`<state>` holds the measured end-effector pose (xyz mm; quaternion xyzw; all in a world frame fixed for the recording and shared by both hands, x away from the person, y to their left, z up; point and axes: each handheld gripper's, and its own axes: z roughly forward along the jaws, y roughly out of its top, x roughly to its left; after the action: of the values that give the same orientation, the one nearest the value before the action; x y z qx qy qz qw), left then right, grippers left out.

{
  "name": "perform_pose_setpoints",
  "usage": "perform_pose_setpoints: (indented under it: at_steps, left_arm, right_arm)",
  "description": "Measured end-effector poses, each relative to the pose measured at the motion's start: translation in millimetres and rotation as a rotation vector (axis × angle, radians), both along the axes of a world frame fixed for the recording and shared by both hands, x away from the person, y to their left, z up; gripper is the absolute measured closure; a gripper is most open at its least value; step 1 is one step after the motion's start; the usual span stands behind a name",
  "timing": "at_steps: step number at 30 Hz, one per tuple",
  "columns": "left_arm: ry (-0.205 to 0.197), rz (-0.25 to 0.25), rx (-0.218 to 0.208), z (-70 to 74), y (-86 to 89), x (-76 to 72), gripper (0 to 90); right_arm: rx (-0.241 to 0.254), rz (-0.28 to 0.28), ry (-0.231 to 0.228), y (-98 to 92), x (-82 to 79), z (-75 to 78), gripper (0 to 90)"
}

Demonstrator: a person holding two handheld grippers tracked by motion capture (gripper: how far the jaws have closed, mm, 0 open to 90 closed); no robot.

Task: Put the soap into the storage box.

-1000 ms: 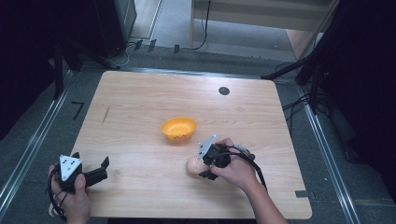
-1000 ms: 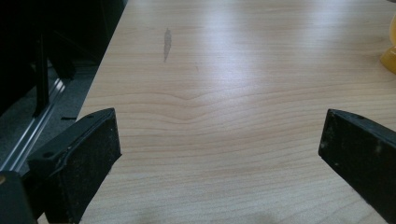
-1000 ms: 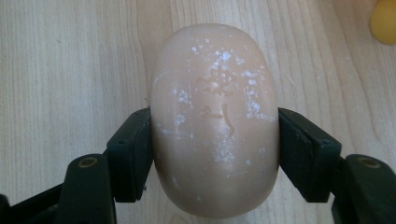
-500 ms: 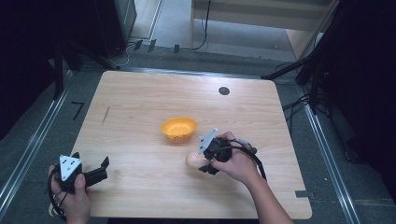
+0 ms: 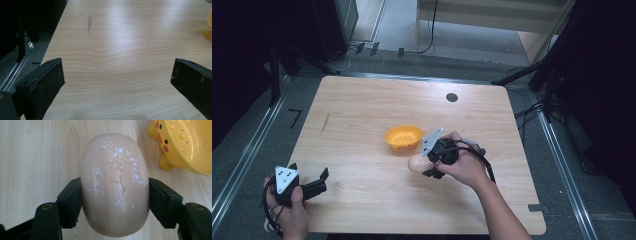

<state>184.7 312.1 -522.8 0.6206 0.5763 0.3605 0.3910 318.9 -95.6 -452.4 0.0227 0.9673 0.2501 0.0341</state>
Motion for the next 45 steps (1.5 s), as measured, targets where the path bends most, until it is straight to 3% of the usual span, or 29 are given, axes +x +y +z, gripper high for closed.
perform_pose_setpoints:
  at_steps: [19,45]
  left_arm:
    - [-0.008,0.005,-0.009,0.0,0.8,-0.5,0.0]
    - [-0.007,0.002,-0.010,0.0,1.0,-0.5,0.0]
  right_arm:
    - [0.025,0.027,-0.019,15.9,26.9,26.5,33.5]
    - [-0.025,0.040,-0.005,43.0,69.3,28.3,33.5]
